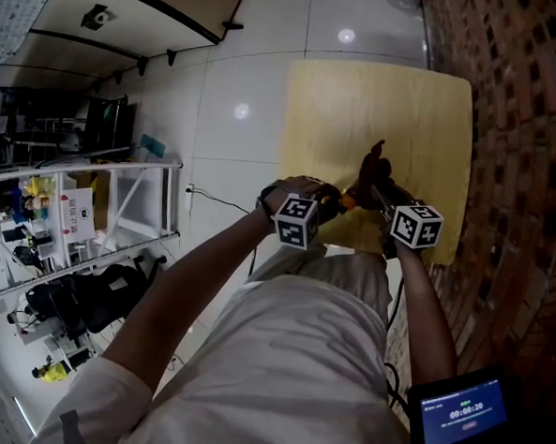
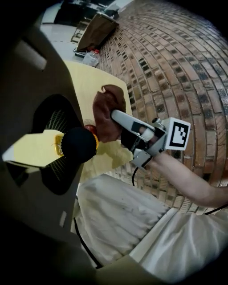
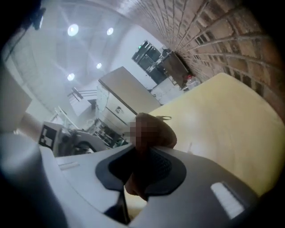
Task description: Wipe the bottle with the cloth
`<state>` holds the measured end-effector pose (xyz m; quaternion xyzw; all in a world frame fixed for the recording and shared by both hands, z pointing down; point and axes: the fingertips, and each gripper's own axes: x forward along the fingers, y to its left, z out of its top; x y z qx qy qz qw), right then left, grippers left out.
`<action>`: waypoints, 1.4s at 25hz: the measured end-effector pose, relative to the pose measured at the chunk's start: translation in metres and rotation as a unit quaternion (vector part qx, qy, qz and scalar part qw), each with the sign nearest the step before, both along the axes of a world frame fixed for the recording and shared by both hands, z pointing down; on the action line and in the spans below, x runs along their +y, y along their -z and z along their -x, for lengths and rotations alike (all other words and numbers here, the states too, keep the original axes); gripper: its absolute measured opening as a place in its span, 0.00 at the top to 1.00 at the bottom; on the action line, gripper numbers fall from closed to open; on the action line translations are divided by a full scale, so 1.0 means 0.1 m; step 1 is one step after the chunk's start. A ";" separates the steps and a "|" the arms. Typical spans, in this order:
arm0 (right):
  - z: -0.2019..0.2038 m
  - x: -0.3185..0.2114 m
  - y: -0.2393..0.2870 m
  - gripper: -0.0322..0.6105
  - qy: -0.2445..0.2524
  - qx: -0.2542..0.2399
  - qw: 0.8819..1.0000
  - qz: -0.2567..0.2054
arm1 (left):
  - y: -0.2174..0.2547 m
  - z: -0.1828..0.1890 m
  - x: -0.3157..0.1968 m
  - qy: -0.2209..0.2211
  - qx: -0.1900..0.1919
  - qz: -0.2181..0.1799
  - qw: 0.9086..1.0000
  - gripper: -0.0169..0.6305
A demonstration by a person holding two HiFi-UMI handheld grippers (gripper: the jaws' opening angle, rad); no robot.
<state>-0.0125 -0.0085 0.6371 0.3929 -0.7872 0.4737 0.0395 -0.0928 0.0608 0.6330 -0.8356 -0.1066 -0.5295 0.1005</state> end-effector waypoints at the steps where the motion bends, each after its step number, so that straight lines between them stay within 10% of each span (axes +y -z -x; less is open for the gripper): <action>1: 0.10 0.05 0.11 0.84 0.013 -0.030 0.999 -0.012 | 0.00 0.00 -0.01 0.002 0.000 0.000 1.000 0.73; 12: 0.23 0.34 -0.29 0.84 0.139 0.077 0.987 0.041 | -0.03 -0.03 0.11 -0.063 -0.012 -0.031 0.997 0.73; 23: -0.29 0.46 -1.08 0.84 0.215 0.274 0.930 0.119 | -0.09 -0.08 0.13 -0.071 -0.017 -0.041 0.996 0.73; 29: -0.68 0.83 -0.95 0.84 0.078 0.251 0.953 0.151 | -0.08 -0.03 0.12 -0.056 -0.015 -0.038 0.998 0.73; 35: -0.04 1.41 -0.80 0.84 0.194 0.159 0.955 0.155 | -0.08 -0.02 0.10 -0.048 -0.011 -0.034 0.998 0.73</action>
